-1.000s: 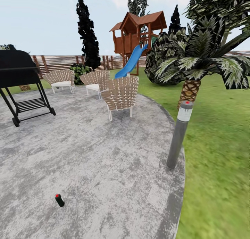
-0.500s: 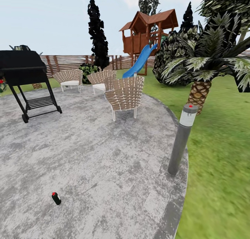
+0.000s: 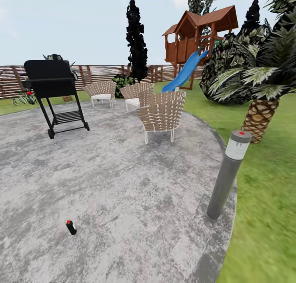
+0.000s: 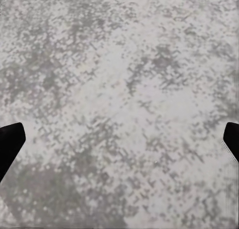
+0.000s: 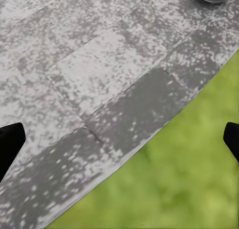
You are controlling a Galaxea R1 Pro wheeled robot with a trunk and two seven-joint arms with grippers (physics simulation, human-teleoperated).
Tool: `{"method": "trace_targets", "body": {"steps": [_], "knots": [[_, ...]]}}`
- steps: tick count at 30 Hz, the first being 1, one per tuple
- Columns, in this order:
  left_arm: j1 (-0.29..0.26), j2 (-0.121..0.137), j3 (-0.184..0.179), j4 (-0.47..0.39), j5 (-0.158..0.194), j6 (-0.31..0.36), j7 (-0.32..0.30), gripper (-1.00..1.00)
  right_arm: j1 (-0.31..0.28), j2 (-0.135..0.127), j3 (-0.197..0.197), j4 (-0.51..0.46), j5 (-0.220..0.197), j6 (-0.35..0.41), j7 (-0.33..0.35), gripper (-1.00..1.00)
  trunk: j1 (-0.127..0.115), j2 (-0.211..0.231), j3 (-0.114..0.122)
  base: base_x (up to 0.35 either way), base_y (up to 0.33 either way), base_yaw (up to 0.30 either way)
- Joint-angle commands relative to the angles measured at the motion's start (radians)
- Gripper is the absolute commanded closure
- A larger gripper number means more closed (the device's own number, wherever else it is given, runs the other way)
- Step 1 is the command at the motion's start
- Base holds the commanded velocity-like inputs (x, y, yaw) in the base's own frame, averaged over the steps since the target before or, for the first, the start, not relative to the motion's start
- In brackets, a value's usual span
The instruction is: Pick up the pesticide atomizer in the garden and spray insectifuge to fully cover both potted plants in the garden.
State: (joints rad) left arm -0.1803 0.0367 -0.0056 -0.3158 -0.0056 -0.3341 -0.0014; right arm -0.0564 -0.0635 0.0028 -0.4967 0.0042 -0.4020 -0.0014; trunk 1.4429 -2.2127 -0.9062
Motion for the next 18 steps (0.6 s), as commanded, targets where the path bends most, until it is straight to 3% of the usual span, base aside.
{"method": "trace_targets", "body": {"steps": [1,18], "knots": [[-0.001,0.0,-0.001,0.001,-0.001,-0.003,0.0,-1.0,0.0,0.0,0.0,0.001,0.0,-0.003,0.0,-1.0,0.0,0.0,-0.001,0.087,-0.269,0.278],[-0.001,0.0,-0.001,0.0,-0.001,-0.003,0.0,-1.0,0.0,0.0,0.0,0.0,0.0,-0.003,0.0,-1.0,0.0,0.0,-0.001,0.022,-0.274,0.278]]}}
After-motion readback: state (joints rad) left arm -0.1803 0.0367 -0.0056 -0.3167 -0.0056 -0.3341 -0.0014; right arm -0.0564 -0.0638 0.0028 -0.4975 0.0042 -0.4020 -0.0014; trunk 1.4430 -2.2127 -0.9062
